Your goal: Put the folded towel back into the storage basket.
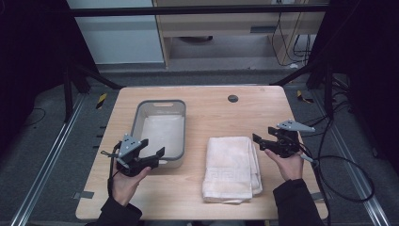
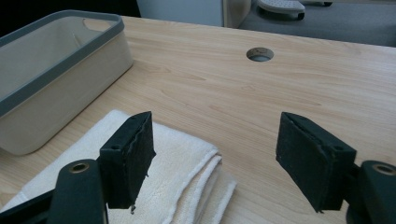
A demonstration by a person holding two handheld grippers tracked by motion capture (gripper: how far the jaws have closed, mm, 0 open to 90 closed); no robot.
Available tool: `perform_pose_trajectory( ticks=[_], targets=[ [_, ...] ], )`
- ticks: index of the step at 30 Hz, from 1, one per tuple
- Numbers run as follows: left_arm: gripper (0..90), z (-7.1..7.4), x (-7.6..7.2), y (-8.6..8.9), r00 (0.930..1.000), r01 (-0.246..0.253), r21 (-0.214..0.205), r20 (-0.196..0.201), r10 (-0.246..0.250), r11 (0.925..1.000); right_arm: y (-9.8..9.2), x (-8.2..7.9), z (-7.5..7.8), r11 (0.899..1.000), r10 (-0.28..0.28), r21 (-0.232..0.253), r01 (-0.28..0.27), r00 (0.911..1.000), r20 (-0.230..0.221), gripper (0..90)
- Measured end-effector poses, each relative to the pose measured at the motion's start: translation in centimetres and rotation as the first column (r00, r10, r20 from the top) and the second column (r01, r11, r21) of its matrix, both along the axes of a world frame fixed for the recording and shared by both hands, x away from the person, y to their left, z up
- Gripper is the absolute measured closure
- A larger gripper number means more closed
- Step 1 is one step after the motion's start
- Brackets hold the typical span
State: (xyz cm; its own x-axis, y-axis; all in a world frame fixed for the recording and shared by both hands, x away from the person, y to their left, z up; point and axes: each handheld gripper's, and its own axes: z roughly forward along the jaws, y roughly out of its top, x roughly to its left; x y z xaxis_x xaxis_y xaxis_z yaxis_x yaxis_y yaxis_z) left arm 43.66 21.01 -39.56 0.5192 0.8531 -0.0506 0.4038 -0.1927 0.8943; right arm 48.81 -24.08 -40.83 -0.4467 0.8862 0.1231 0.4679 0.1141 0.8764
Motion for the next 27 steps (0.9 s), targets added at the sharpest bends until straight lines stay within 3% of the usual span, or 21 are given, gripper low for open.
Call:
perform_pose_trajectory(
  ticks=[14, 27],
  targets=[
    [28.2, -0.5, -0.3, -4.4, 0.9954, 0.095, 0.014, -0.015, -0.094, 0.9954, 1.0, 0.5, -0.5, 0.999, 0.035, 0.008, -0.035, 0.9994, -0.001, 27.1],
    [28.9, -1.8, -0.9, -7.9, 0.9843, 0.17, 0.047, -0.057, -0.167, 0.9843, 2.1, 1.0, -1.1, 0.998, 0.059, -0.001, -0.06, 0.9981, -0.019, 25.9]
  ],
)
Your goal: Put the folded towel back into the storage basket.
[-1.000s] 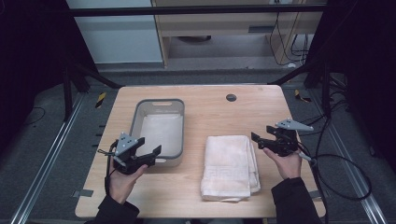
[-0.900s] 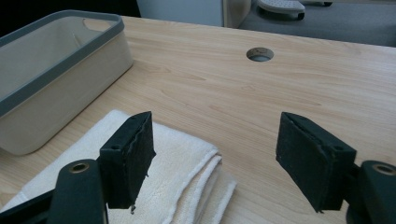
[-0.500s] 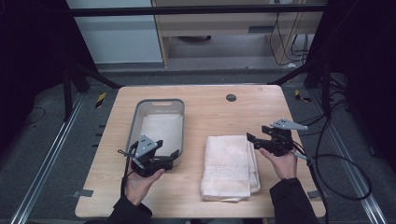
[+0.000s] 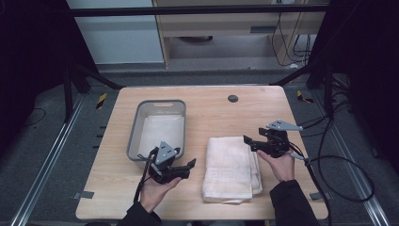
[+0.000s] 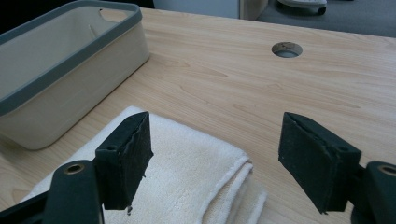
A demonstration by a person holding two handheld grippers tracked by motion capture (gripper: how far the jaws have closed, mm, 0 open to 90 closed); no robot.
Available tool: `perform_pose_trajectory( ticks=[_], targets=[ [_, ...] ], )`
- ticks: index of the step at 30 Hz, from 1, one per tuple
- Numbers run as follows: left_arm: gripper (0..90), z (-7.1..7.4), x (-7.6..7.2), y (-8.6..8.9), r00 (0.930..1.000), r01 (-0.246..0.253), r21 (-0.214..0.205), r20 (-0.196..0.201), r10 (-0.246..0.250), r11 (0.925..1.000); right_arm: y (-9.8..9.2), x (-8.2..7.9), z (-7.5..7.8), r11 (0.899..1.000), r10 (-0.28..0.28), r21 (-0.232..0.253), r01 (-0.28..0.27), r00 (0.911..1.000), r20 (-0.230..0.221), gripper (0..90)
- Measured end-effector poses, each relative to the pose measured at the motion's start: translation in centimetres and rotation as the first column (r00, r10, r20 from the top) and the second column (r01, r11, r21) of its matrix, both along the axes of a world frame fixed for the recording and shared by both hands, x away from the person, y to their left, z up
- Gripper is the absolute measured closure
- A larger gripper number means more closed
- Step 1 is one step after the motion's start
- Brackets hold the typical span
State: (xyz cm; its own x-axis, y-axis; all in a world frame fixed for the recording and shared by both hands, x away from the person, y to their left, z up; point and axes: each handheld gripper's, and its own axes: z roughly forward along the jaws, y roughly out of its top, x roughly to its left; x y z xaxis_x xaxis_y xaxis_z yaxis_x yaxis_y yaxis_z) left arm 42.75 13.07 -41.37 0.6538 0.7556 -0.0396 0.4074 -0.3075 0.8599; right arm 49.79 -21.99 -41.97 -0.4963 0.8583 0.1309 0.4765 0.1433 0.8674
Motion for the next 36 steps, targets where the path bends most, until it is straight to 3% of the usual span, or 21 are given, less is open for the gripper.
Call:
perform_pose_trajectory(
  ticks=[14, 19, 27, 36],
  targets=[
    [29.9, -2.3, -0.5, -3.3, 0.9964, 0.069, 0.046, -0.053, -0.066, 0.9966, 0.4, 0.7, -1.1, 1.0, 0.007, -0.027, -0.008, 0.9993, -0.038, 26.7],
    [29.9, -3.0, -0.6, -3.8, 0.9954, 0.073, 0.054, -0.066, -0.069, 0.9959, 0.3, 0.8, -1.6, 0.999, -0.001, -0.032, -0.001, 0.9985, -0.054, 26.9],
    [29.5, -4.4, -0.6, -4.5, 0.993, 0.082, 0.087, -0.092, -0.074, 0.9929, 0.9, 1.2, -3.0, 0.996, 0.014, -0.082, -0.022, 0.9947, -0.102, 27.2],
    [28.0, -5.5, -0.5, -5.1, 0.9925, 0.075, 0.111, -0.105, -0.063, 0.9911, 0.8, 1.3, -4.1, 0.997, 0.006, -0.077, -0.016, 0.9913, -0.131, 27.7]
  ],
)
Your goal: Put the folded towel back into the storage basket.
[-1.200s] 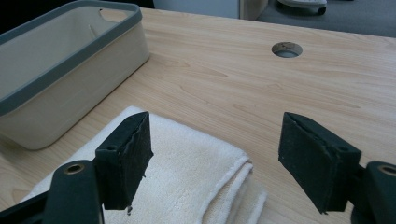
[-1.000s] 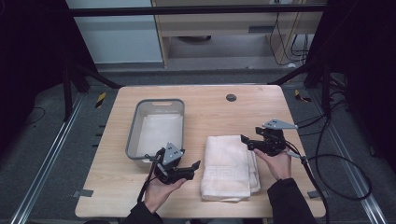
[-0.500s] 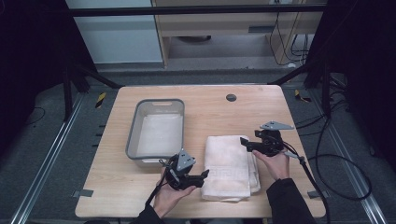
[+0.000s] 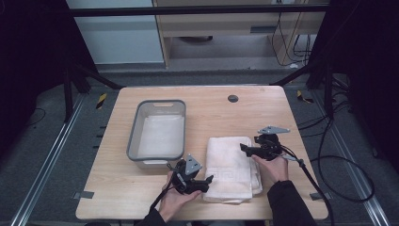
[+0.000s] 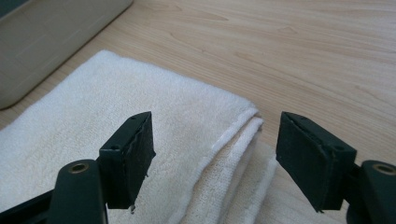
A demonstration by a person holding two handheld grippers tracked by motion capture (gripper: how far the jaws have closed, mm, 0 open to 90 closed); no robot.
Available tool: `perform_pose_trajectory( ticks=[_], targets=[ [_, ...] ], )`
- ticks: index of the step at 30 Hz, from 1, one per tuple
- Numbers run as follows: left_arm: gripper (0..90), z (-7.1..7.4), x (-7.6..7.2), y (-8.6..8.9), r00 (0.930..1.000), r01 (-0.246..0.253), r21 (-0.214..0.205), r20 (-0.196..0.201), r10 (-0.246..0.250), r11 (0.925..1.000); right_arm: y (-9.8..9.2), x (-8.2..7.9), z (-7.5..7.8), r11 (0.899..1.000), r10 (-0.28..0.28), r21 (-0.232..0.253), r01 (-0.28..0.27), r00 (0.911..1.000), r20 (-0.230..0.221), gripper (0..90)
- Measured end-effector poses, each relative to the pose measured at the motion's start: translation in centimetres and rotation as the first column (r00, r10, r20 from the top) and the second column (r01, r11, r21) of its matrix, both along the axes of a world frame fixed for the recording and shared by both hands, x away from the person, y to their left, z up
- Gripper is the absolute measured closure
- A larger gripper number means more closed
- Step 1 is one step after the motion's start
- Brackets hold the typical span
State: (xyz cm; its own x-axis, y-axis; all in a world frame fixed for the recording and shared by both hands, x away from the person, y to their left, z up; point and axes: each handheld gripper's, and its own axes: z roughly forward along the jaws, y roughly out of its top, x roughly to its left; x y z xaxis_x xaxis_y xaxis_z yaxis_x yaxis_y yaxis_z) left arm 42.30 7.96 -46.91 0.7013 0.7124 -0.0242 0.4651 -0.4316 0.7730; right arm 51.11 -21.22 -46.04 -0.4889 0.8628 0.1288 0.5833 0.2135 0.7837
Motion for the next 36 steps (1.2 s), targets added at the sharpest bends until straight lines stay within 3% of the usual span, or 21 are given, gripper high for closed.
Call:
perform_pose_trajectory(
  ticks=[14, 20, 27, 36],
  targets=[
    [27.2, -1.5, 0.1, -0.9, 0.9994, 0.001, 0.012, -0.034, -0.001, 0.9999, 0.4, 0.1, -1.5, 0.999, 0.011, -0.044, -0.013, 0.9988, -0.048, 26.9],
    [27.5, -2.2, 0.4, -1.1, 0.9982, -0.001, 0.007, -0.059, 0.002, 1.0, 0.1, 0.1, -2.3, 1.0, 0.0, -0.019, -0.001, 0.9972, -0.075, 27.1],
    [28.4, -2.6, 0.7, -1.2, 0.9966, -0.007, -0.004, -0.082, 0.006, 1.0, 0.5, 0.1, -2.9, 1.0, -0.006, -0.029, 0.003, 0.995, -0.1, 28.8],
    [31.9, -2.9, 1.1, -1.3, 0.9921, 0.001, -0.019, -0.126, -0.003, 0.9998, 0.4, 0.2, -3.1, 1.0, 0.003, 0.004, -0.003, 0.9903, -0.139, 37.1]
  ],
)
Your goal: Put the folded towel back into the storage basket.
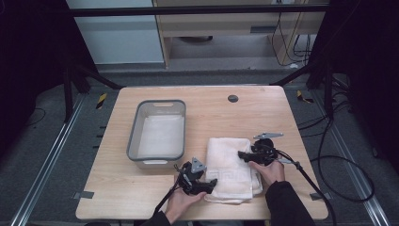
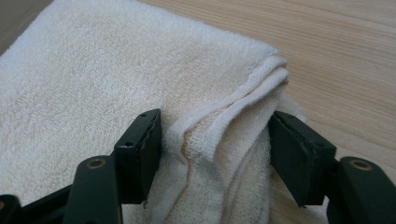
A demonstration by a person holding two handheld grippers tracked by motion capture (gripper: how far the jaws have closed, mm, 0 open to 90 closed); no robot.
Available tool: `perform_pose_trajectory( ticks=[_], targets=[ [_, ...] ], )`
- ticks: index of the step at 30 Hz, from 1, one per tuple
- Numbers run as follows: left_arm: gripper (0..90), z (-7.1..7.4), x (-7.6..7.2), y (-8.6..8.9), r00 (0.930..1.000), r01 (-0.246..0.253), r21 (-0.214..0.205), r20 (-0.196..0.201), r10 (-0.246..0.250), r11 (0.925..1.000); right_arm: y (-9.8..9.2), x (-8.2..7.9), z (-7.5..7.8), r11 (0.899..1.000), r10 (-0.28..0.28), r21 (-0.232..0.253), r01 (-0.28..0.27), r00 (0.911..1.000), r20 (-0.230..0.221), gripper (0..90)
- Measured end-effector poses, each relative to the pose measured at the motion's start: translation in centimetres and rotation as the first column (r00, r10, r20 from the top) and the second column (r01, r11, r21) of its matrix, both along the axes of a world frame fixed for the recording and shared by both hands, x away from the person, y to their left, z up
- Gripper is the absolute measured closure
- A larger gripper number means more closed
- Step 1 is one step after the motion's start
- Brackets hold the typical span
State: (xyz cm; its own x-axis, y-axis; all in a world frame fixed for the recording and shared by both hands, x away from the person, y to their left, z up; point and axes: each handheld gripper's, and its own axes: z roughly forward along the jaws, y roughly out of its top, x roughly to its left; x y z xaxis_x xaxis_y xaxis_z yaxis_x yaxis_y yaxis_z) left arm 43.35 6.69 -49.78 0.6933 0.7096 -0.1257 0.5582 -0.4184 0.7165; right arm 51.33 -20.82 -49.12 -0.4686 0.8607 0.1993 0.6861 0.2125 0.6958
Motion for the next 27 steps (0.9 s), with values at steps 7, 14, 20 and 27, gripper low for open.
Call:
perform_pose_trajectory(
  ticks=[7, 14, 20, 27],
  targets=[
    [38.8, -0.05, 0.29, 0.03, 0.999, 0.018, -0.028, -0.04, -0.019, 0.9995, -0.04, 0.08, 0.05, 1.0, 0.008, 0.028, -0.007, 0.9995, -0.032, 44.3],
    [51.6, 0.07, 0.24, 0.0, 0.9967, 0.042, -0.047, -0.068, -0.045, 0.998, -0.09, 0.15, 0.09, 0.998, 0.02, 0.052, -0.017, 0.9985, -0.052, 53.7],
    [61.3, 0.15, 0.04, -0.18, 0.9958, 0.056, -0.056, -0.069, -0.06, 0.9969, -0.16, 0.2, 0.23, 0.997, 0.03, 0.071, -0.026, 0.9978, -0.059, 63.1],
    [70.3, 0.2, -0.16, -0.16, 0.9961, 0.063, -0.07, -0.057, -0.067, 0.9956, -0.24, 0.12, 0.52, 0.996, 0.035, 0.083, -0.031, 0.9982, -0.049, 67.0]
  ],
)
